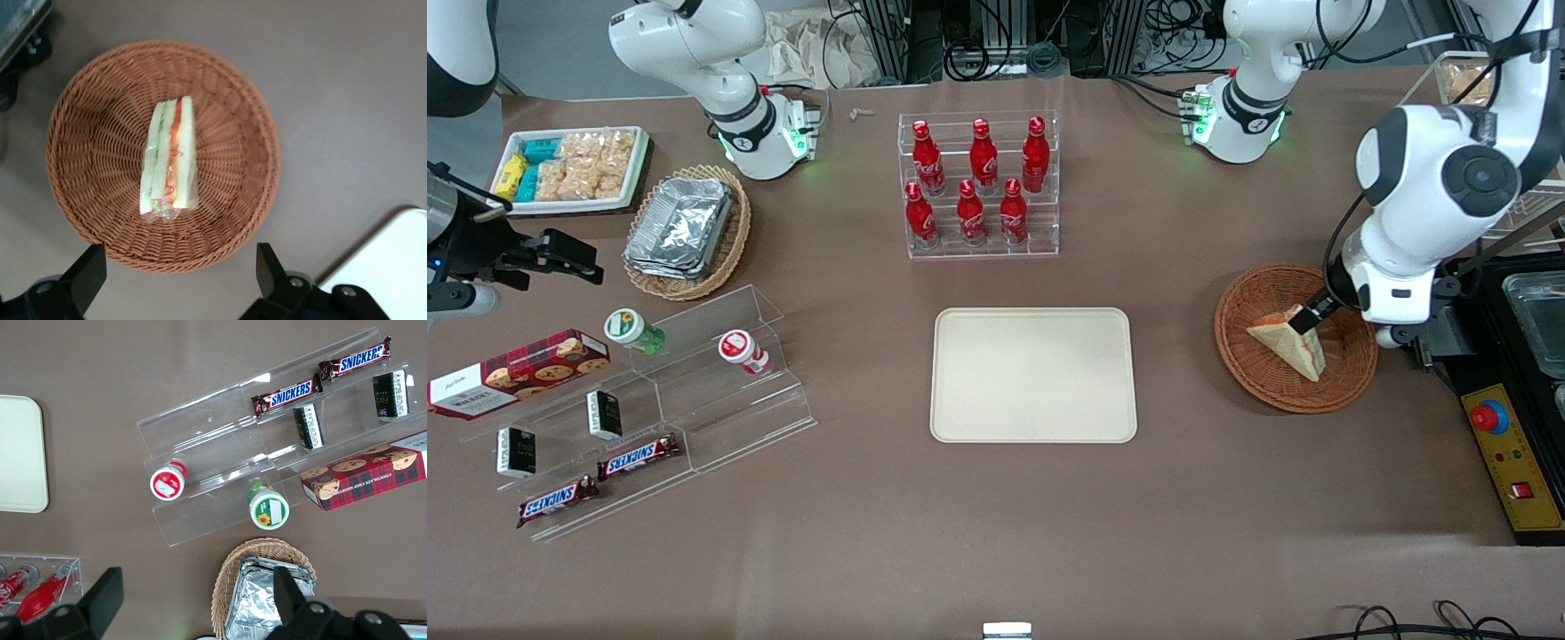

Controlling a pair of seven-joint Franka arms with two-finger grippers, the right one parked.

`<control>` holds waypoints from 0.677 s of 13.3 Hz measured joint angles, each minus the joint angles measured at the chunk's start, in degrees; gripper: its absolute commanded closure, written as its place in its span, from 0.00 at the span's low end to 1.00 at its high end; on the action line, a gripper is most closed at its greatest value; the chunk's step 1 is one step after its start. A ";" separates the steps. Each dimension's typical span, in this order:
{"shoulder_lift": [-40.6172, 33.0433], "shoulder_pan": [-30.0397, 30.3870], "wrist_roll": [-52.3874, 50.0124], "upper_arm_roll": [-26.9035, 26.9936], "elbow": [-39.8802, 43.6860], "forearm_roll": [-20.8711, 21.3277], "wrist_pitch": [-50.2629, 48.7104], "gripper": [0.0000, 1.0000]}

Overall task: Place sandwich from basket to tray
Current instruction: 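Lower the left gripper and close it on the sandwich's upright edge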

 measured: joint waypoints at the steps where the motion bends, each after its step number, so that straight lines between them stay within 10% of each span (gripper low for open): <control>1: 0.34 0.30 -0.57 0.07 -0.89 0.00 1.10 0.00; 9: 7.56 3.65 -5.94 0.33 -5.84 -0.34 13.01 0.00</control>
